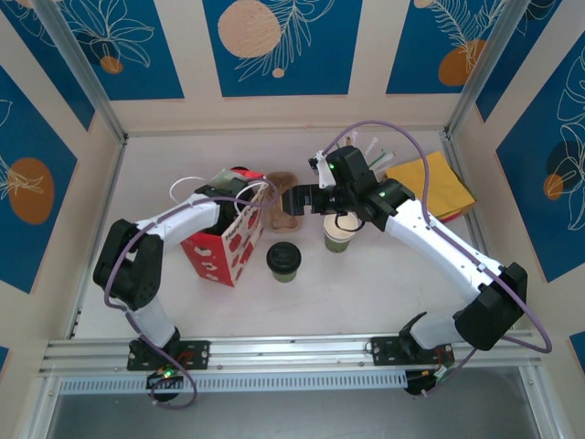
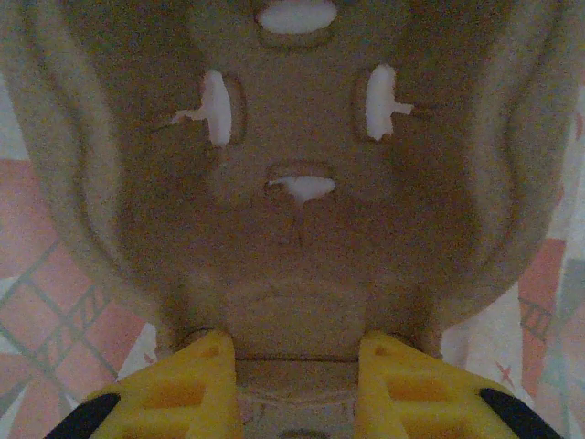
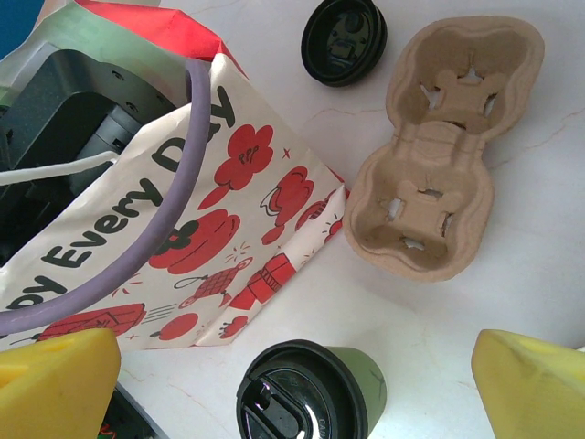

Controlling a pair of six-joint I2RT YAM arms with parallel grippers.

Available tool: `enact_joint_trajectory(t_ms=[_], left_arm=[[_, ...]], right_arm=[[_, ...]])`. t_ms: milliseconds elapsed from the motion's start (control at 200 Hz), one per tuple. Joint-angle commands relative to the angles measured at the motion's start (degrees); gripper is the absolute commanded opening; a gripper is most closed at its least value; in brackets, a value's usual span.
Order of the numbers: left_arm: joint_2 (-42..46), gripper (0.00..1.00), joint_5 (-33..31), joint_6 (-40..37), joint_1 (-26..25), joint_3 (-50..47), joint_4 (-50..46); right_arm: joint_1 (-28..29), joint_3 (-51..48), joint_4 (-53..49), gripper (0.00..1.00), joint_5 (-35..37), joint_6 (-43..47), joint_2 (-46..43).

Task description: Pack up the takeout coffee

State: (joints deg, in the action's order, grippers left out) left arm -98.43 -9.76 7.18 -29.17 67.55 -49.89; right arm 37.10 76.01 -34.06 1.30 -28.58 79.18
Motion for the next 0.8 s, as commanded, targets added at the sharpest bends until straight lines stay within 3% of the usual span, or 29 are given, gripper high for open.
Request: enact_joint_trajectory(t_ms=[0, 795], left_arm=[[-2.39, 0.27, -1.05, 0.82, -0.27, -1.80, -1.97], [-2.73, 0.26, -1.23, 1.04, -0.19, -2.07, -1.68]], right_arm=[[-0.28, -0.68, -0.58, 0.99, 0.31, -0.31, -1.48], [-0.28, -0.71, -0.74, 0.99, 0.28, -0.23, -1.57]])
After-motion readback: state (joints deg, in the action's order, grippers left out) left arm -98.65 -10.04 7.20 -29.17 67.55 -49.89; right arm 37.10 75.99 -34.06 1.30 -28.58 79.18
